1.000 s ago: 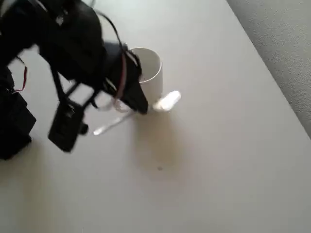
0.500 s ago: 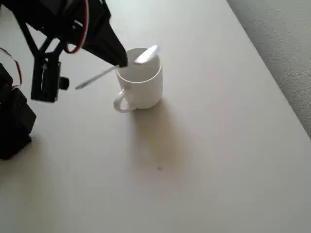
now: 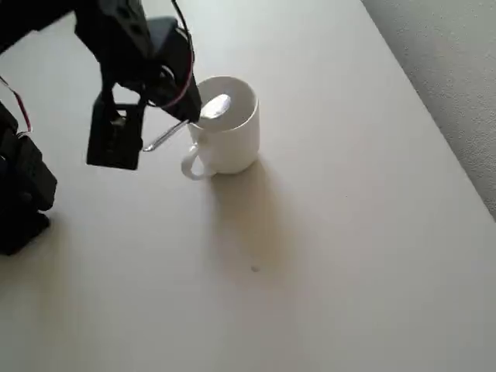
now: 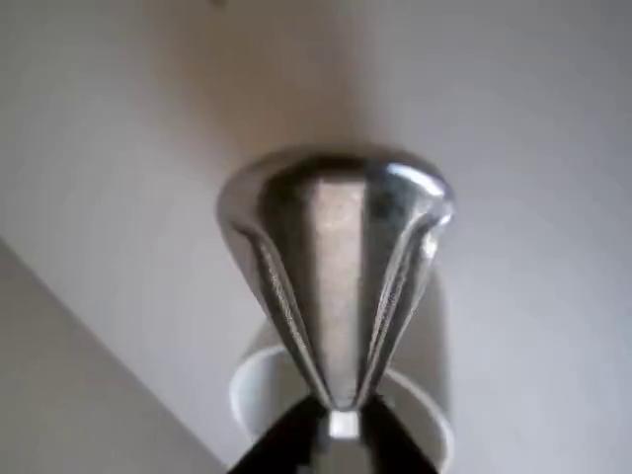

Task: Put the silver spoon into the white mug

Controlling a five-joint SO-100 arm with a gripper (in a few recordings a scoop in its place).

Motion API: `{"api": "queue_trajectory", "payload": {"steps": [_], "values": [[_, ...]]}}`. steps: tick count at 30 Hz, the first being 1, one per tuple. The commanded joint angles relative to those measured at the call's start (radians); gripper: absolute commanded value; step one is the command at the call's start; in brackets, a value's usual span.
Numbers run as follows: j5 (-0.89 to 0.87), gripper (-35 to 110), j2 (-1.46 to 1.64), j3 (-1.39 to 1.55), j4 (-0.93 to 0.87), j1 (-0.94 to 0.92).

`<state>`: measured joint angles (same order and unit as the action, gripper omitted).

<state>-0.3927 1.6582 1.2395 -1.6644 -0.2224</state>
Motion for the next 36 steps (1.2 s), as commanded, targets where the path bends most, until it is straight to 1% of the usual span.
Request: {"api": "queue_trajectory", "payload": {"steps": [1,3,6,12,16,17,20,21,25,28,31,36], "values": [[-0.011,-1,0.081,0.063,0.063,0.028],[-0.005,4,0.071,0.071,0.069,0.038],[0.015,17,0.057,0.071,0.072,0.055],[0.097,25,0.143,0.057,0.083,0.074],[0.189,19,0.345,0.069,0.074,0.081],[0.210,15,0.405,0.072,0.069,0.078],[0.221,-2,0.604,0.103,0.060,0.051],[0.245,-2,0.686,0.132,0.064,0.051],[0.394,-2,1.089,0.360,0.124,0.132],[0.423,-2,1.350,0.586,0.193,0.150],[0.443,-2,1.437,0.838,0.281,0.114],[0.479,-2,1.503,1.293,0.525,0.028]]}}
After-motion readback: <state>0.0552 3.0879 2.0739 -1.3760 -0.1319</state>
